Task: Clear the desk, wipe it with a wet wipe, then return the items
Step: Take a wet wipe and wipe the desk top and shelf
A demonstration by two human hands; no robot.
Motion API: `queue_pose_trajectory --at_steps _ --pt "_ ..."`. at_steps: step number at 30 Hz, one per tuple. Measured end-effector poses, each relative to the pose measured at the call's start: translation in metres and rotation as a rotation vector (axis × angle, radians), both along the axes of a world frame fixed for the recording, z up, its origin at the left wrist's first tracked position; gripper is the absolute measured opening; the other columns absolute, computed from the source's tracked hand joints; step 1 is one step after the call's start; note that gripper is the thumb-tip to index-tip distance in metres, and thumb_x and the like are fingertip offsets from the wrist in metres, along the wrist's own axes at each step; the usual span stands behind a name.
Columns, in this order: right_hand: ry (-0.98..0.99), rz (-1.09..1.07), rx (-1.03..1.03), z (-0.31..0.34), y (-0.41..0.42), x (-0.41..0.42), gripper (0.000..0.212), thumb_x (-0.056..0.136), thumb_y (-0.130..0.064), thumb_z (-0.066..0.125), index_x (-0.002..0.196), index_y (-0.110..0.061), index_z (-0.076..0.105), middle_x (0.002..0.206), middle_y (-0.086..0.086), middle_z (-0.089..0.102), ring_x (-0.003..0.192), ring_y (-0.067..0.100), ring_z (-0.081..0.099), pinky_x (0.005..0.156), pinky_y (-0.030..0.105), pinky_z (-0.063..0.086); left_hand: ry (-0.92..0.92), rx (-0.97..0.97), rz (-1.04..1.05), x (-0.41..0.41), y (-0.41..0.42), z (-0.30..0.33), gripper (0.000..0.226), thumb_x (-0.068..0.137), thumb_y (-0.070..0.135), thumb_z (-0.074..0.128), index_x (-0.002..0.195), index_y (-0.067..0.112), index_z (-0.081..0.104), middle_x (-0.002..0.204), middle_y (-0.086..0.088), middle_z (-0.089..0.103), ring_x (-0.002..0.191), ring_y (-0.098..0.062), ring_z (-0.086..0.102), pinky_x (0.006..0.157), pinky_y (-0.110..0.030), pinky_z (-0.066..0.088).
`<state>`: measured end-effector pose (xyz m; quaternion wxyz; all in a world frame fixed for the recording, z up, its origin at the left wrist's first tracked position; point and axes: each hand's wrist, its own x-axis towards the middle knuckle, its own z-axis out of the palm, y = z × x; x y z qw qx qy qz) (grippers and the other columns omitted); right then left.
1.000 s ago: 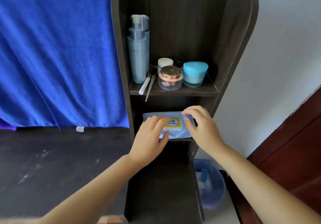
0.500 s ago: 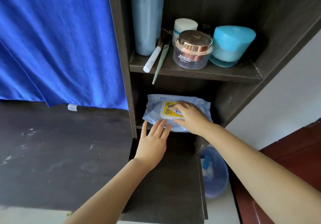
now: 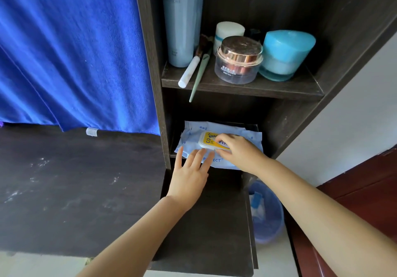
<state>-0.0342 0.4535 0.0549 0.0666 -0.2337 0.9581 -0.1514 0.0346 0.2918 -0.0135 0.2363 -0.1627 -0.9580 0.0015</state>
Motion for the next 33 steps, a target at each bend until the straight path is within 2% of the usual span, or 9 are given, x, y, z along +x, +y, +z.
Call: queue_pose_trajectory --at_steps 5,10,14,17,21,23,26,30,33 --pt "0.031 0.023 0.023 -0.001 0.001 0.007 0.027 0.095 -0.031 0.047 0.118 -0.019 0.047 0.122 0.007 0.061 0.098 0.022 0.064 0.077 0.030 0.056 0.114 0.078 -0.082 -0.007 -0.011 -0.002 0.057 0.058 0.005 0.081 0.110 0.019 0.066 0.102 -0.007 0.066 0.094 -0.025 0.061 0.094 -0.048 0.045" --pt "0.020 0.032 0.024 0.000 0.000 0.012 0.027 0.096 -0.032 0.044 0.120 -0.020 0.047 0.117 0.007 0.062 0.093 0.021 0.065 0.070 0.026 0.054 0.142 0.119 -0.167 -0.020 -0.015 0.005 0.046 0.056 0.003 0.083 0.098 0.019 0.071 0.089 0.000 0.067 0.078 -0.021 0.061 0.086 -0.042 0.050" --pt "-0.086 -0.096 -0.272 0.017 0.004 0.002 0.021 0.096 -0.025 0.046 0.111 -0.017 0.058 0.097 0.004 0.064 0.086 0.018 0.061 0.072 0.030 0.050 0.139 0.153 -0.235 -0.015 -0.016 0.003 0.035 0.056 -0.002 0.080 0.083 0.019 0.072 0.078 0.003 0.067 0.071 -0.018 0.060 0.090 -0.036 0.044" --pt "-0.113 -0.149 -0.388 0.029 0.009 -0.013 0.022 0.095 -0.021 0.049 0.106 -0.014 0.066 0.101 0.004 0.068 0.095 0.018 0.062 0.080 0.028 0.048 0.127 0.225 -0.213 -0.008 -0.016 -0.005 0.033 0.059 -0.006 0.076 0.082 0.017 0.071 0.077 0.002 0.066 0.070 -0.019 0.054 0.085 -0.030 0.037" --pt "0.015 -0.254 -0.398 0.026 0.007 -0.024 0.024 0.092 -0.020 0.055 0.110 -0.012 0.068 0.109 0.011 0.060 0.099 0.025 0.059 0.088 0.037 0.049 0.159 0.246 -0.219 -0.010 -0.013 -0.003 0.023 0.067 0.001 0.071 0.083 0.017 0.070 0.089 -0.005 0.065 0.082 -0.023 0.050 0.084 -0.032 0.037" --pt "0.168 -0.318 -0.262 0.024 0.006 -0.025 0.028 0.091 -0.024 0.056 0.116 -0.017 0.065 0.110 0.013 0.052 0.100 0.029 0.055 0.083 0.040 0.050 0.138 0.223 -0.244 -0.012 -0.014 -0.001 0.016 0.071 0.006 0.070 0.083 0.018 0.070 0.103 -0.010 0.065 0.097 -0.025 0.048 0.090 -0.037 0.038" --pt "0.285 -0.420 -0.130 0.021 0.003 -0.020 0.033 0.090 -0.023 0.057 0.123 -0.015 0.056 0.116 0.015 0.047 0.105 0.030 0.050 0.073 0.033 0.043 0.060 0.182 -0.244 -0.014 -0.016 0.000 0.016 0.071 0.009 0.076 0.083 0.018 0.071 0.112 -0.010 0.065 0.108 -0.026 0.054 0.097 -0.048 0.043" --pt "0.295 -0.568 -0.368 0.015 0.009 -0.011 0.022 0.087 -0.010 0.059 0.107 -0.006 0.049 0.114 0.016 0.047 0.094 0.034 0.055 0.070 0.034 0.043 0.033 0.217 -0.275 -0.015 -0.016 0.003 0.007 0.078 0.016 0.067 0.082 0.020 0.072 0.102 -0.003 0.067 0.098 -0.018 0.052 0.096 -0.048 0.043" --pt "0.223 -0.569 -0.468 0.004 0.010 -0.001 0.014 0.090 -0.006 0.053 0.104 -0.005 0.054 0.124 0.013 0.045 0.105 0.030 0.056 0.083 0.035 0.051 -0.059 0.323 -0.249 -0.013 -0.009 0.014 0.025 0.085 0.032 0.048 0.082 0.021 0.071 0.095 0.002 0.068 0.089 -0.017 0.059 0.094 -0.040 0.041"
